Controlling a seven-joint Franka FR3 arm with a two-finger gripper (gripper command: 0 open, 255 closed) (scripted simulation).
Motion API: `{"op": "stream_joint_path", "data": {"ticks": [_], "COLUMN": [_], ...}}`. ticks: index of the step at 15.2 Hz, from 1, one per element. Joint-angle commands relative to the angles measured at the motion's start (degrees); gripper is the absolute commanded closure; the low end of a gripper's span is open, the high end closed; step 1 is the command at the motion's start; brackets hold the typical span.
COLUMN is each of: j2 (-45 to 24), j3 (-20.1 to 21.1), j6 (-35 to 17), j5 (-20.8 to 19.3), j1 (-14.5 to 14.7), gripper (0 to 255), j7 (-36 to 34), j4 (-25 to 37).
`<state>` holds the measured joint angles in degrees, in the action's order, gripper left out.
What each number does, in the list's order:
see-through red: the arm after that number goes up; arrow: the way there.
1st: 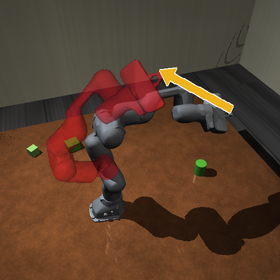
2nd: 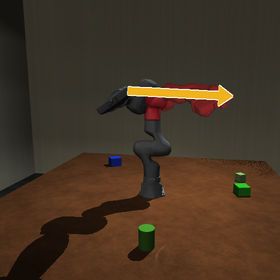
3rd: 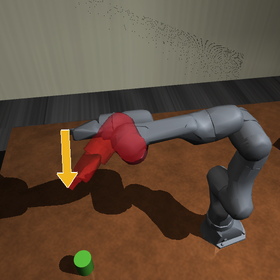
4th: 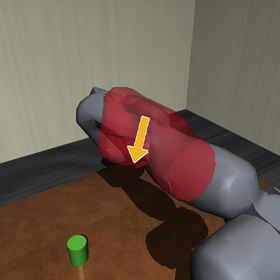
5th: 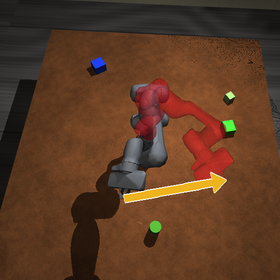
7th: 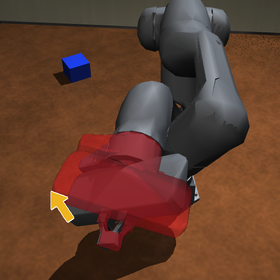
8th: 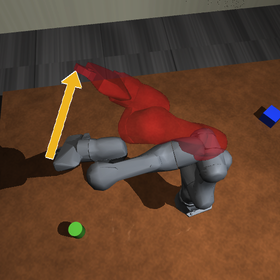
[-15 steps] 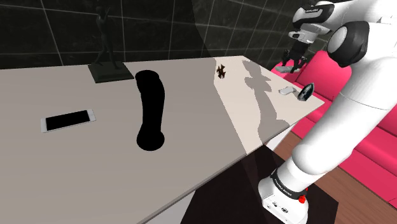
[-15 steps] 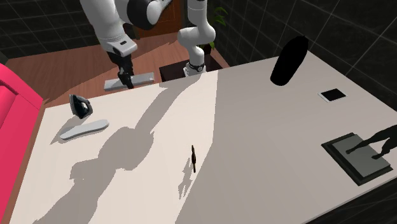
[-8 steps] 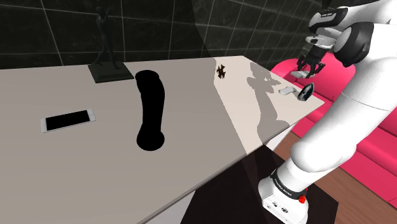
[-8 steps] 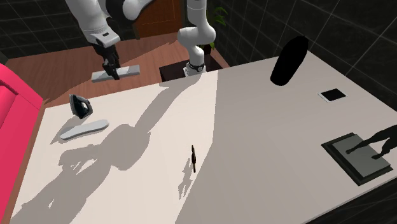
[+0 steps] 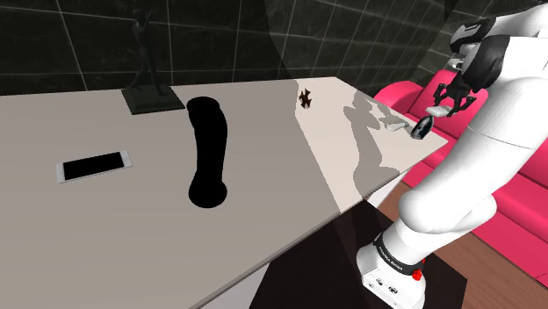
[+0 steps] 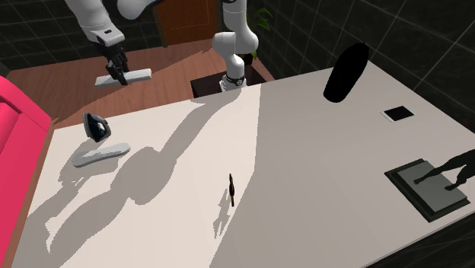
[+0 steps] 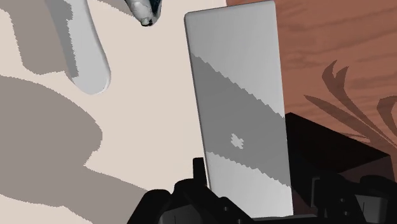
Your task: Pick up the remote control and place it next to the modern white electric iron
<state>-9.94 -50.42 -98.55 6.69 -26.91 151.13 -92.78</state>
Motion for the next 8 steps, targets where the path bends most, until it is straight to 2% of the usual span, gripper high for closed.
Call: {"op": "stream_joint_path", "data": {"ticks": [1, 8], "j2": [-1.90, -1.86], "j3": [-0.66, -0.39], "j6": [0.48, -4.92], "j5": [1.53, 1.62], "j1": [-2.26, -1.82], "gripper": [255, 255], "j7": [3.05, 3.13], "j4": [1.67, -3.78]}}
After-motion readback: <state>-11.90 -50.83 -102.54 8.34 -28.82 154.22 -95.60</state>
